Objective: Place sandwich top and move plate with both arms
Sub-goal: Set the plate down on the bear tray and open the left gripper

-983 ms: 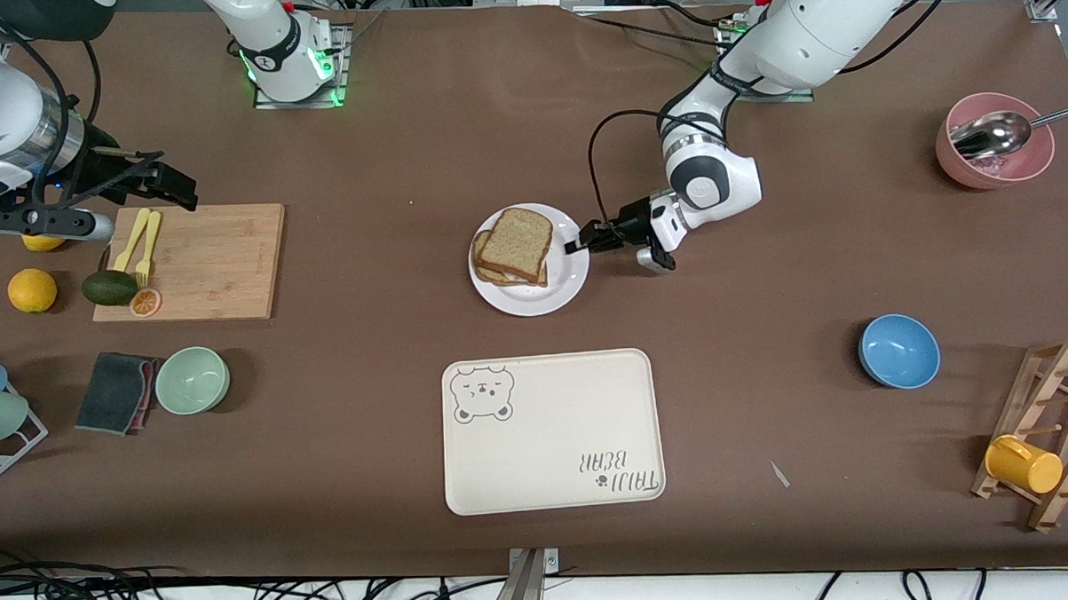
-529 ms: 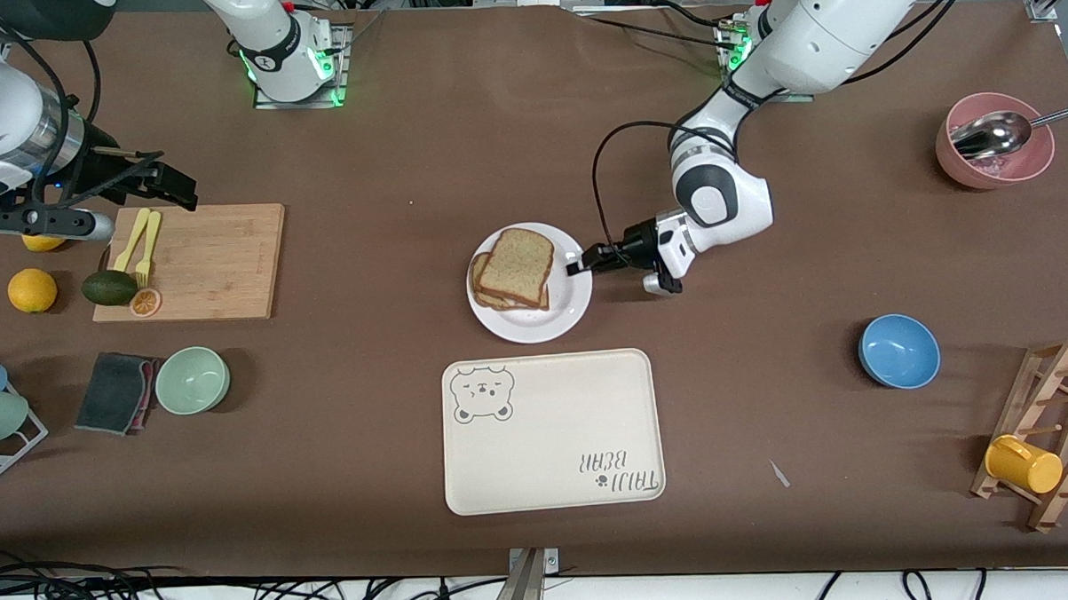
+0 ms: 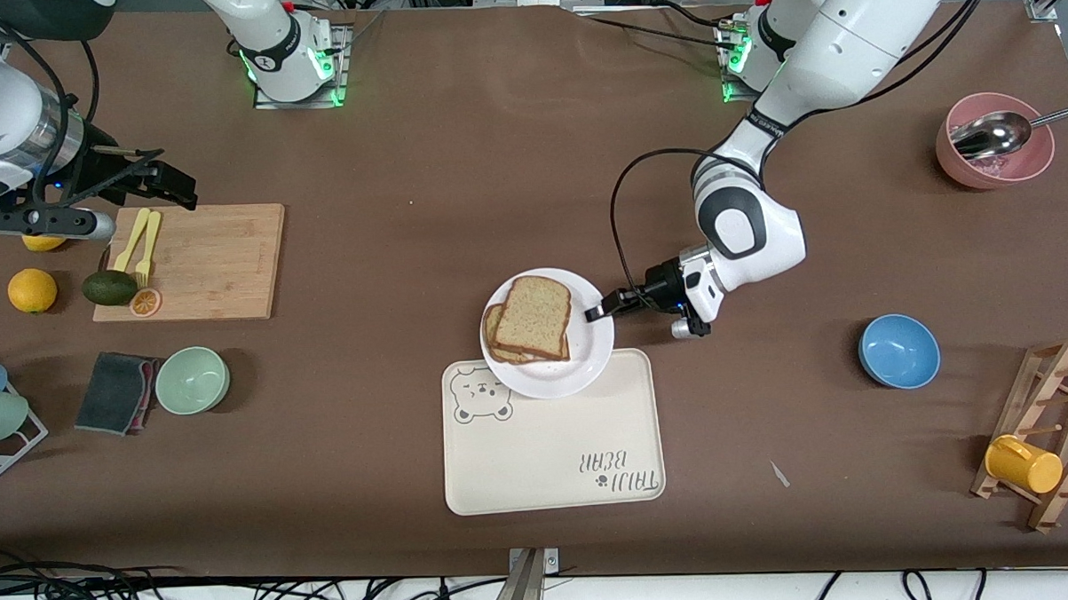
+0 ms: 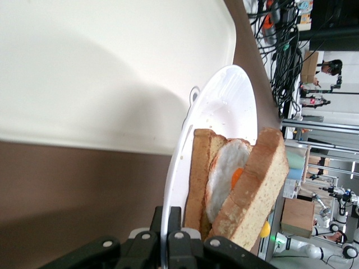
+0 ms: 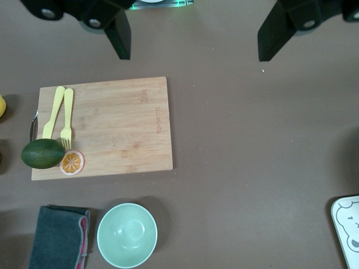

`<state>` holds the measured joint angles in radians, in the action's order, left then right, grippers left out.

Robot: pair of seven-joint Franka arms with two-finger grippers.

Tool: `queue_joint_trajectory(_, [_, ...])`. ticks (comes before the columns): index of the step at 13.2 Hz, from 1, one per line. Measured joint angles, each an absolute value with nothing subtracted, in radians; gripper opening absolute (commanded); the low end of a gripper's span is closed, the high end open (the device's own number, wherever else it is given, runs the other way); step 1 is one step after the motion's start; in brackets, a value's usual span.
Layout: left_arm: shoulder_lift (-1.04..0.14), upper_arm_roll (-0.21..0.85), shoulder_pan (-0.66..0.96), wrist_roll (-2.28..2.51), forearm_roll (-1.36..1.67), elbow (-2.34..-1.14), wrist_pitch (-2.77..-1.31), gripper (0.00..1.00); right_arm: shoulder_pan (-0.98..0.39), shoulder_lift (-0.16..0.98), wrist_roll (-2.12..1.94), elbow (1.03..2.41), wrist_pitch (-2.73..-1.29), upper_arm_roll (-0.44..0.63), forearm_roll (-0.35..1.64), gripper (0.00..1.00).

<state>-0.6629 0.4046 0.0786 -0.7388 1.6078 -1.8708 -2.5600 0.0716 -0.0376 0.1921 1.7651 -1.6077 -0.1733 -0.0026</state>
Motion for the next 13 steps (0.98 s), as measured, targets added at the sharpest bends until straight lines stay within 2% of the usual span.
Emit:
queue_joint_trajectory(5, [-0.773,0.280,0.167,-0.667,1.566,-1.689,-2.560,0.00,0.072,-0.038,0.192,1.764,-1.608,-0.173,-0.003,1.00])
queue_joint_trajectory(10, [-0.925,0.262,0.188,-0.389,1.333,-1.470,-2.560,0.00,0.072,-0.038,0.191,1.764,-1.608,-0.173,-0.003,1.00])
queue_joint_trajectory(13, [-0.977,0.243,0.218,-0.335,1.314,-1.394,-2.563,0.00,0.072,-0.038,0.191,1.764,-1.608,-0.172,-0.003,1.00])
